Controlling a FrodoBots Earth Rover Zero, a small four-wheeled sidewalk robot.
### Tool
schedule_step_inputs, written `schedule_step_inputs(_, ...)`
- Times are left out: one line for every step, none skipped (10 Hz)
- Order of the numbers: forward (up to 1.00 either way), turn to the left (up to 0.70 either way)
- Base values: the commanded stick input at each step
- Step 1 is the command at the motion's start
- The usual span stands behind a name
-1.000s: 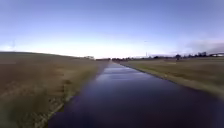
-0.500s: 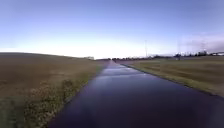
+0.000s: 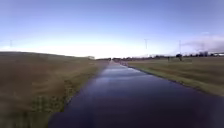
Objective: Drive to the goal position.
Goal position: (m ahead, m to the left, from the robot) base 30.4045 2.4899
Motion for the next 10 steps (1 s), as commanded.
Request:
schedule_step_inputs(1.0, 0.01)
schedule_step_inputs(1.0, 0.02)
schedule_step_inputs(1.0, 0.02)
schedule_step_inputs(1.0, 0.01)
schedule_step_inputs(1.0, 0.0)
schedule_step_inputs(1.0, 0.01)
schedule_step_inputs(1.0, 0.02)
schedule_step_inputs(1.0, 0.02)
schedule_step_inputs(1.0, 0.02)
schedule_step_inputs(1.0, 0.02)
